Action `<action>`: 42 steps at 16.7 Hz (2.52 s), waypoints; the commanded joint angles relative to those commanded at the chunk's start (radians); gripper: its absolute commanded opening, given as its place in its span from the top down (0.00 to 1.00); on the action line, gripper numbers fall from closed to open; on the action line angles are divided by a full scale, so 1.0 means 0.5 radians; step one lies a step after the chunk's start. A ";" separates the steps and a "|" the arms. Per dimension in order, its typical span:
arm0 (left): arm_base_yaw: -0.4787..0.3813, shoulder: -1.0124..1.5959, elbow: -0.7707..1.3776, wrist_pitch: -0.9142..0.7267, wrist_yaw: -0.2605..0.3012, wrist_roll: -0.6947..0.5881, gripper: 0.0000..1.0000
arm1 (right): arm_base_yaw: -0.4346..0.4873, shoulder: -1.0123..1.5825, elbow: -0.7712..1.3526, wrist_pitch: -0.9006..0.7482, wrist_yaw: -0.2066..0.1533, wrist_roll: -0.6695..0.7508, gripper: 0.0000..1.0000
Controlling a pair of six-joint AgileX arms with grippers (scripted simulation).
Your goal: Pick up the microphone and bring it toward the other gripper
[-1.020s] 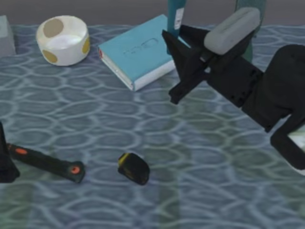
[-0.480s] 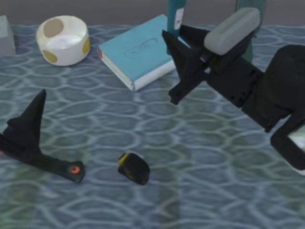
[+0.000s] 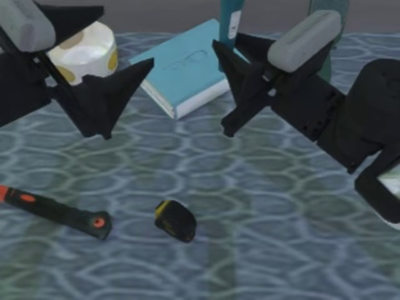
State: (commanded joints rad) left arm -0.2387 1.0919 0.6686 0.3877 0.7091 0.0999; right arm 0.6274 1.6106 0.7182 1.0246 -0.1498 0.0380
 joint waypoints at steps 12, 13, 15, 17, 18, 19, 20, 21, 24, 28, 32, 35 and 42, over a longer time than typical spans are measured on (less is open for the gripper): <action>-0.100 0.395 0.239 0.124 0.227 0.030 0.00 | 0.000 0.000 0.000 0.000 0.000 0.000 1.00; -0.134 0.438 0.275 0.135 0.199 0.029 0.00 | 0.000 0.000 0.000 0.000 0.000 0.000 1.00; -0.226 0.562 0.376 0.164 0.112 0.024 0.00 | 0.000 0.000 0.000 0.000 0.000 0.000 1.00; -0.333 0.711 0.495 0.198 0.007 0.018 0.00 | 0.000 0.000 0.000 0.000 0.000 0.000 1.00; -0.385 0.784 0.554 0.215 -0.044 0.015 0.00 | 0.000 0.000 0.000 0.000 0.000 0.000 1.00; -0.434 0.851 0.608 0.231 -0.092 0.013 0.00 | 0.000 0.000 0.000 0.000 0.000 0.000 1.00; -0.475 0.909 0.655 0.244 -0.132 0.011 0.00 | 0.000 0.000 0.000 0.000 0.000 0.000 1.00; -0.507 0.953 0.690 0.254 -0.163 0.009 0.00 | 0.000 0.000 0.000 0.000 0.000 0.000 1.00; -0.530 0.984 0.715 0.261 -0.185 0.008 0.00 | 0.000 0.000 0.000 0.000 0.000 0.000 1.00; -0.530 0.984 0.715 0.261 -0.185 0.008 0.15 | 0.000 0.000 0.000 0.000 0.000 0.000 1.00; -0.530 0.984 0.715 0.261 -0.185 0.008 0.45 | 0.000 0.000 0.000 0.000 0.000 0.000 1.00; -0.530 0.984 0.715 0.261 -0.185 0.008 0.68 | 0.000 0.000 0.000 0.000 0.000 0.000 1.00; -0.530 0.984 0.715 0.261 -0.185 0.008 1.00 | 0.000 0.000 0.000 0.000 0.000 0.000 1.00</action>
State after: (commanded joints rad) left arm -0.5036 1.5838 1.0263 0.5182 0.6164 0.1037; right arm 0.6274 1.6106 0.7182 1.0246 -0.1498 0.0380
